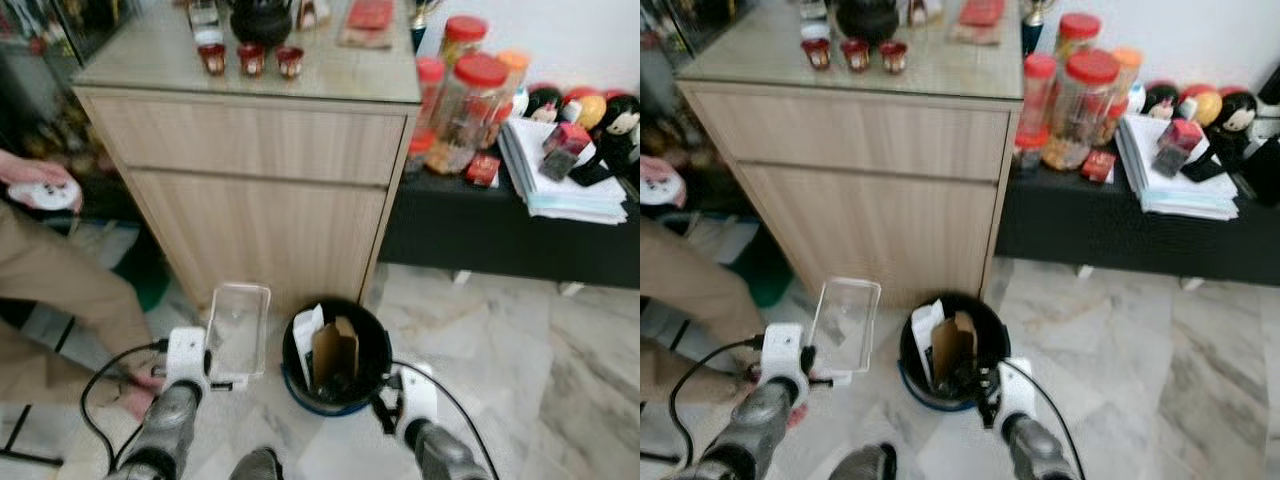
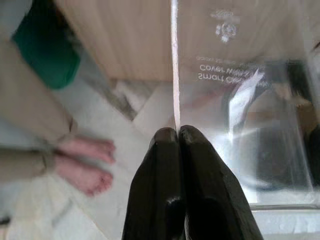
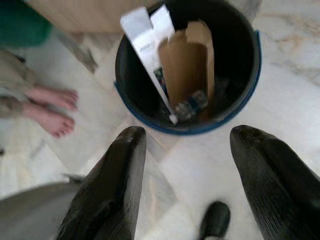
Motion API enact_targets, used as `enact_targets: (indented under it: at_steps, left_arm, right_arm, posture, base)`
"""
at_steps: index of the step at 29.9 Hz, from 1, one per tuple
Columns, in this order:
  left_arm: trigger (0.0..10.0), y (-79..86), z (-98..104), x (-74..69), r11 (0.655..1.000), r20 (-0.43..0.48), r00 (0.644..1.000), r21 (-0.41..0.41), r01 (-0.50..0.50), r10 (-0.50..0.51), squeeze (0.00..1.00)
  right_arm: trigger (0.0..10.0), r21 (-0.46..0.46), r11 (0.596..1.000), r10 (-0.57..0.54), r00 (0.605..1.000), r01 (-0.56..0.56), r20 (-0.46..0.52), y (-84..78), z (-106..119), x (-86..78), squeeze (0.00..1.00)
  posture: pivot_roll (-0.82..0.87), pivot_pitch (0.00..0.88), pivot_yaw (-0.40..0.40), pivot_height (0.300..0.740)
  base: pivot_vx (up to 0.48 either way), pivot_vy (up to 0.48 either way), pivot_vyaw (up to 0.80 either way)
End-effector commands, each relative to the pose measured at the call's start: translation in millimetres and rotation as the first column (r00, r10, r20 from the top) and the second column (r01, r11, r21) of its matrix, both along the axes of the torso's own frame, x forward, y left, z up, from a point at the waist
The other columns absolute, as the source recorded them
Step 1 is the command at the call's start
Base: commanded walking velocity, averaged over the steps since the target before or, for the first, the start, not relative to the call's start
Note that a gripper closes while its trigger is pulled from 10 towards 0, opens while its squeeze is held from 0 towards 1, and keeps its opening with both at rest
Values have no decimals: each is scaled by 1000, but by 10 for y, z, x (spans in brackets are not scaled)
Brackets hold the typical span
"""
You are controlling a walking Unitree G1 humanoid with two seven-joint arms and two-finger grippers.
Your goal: Picking trash to rubbish bin
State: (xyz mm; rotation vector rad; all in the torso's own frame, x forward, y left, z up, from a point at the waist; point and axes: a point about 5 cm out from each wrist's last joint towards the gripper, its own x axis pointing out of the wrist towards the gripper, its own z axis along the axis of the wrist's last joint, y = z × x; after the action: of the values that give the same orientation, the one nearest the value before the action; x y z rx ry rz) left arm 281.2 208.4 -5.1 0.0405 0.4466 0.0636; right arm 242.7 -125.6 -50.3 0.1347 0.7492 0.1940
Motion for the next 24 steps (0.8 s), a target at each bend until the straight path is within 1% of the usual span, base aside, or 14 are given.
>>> enact_targets:
  at_steps: [1,18,21,23,24]
  left_arm:
    - [10000,-75,-20,-2,1000,-6,1000,-13,15,-15,0]
    - [10000,-88,-24,-2,999,-11,999,-13,31,-31,0]
    - [10000,-118,-27,-1,998,-12,998,-16,53,-53,0]
    - [10000,-170,-49,-6,996,-35,995,-17,88,-89,0]
    - [10000,-170,-49,-6,996,-35,995,-17,88,-89,0]
  right_arm:
    - [10000,-21,1000,-20,1000,20,-21,-108,-48,-65,0]
    - [10000,-17,999,-28,999,27,-32,-107,-56,-73,0]
    - [10000,-16,1000,-22,999,21,-33,-99,-57,-75,0]
    - [10000,-11,1000,-7,999,7,-38,-82,-60,-80,0]
    - [10000,-11,1000,-7,999,7,-38,-82,-60,-80,0]
  posture:
    - [139,194,-46,740]
    - [141,196,-45,740]
    - [141,196,-45,740]
    - [140,195,-44,740]
    - [140,195,-44,740]
  base:
    - [330,0,0]
    - [323,0,0]
    - [0,0,0]
    - [0,0,0]
    - [0,0,0]
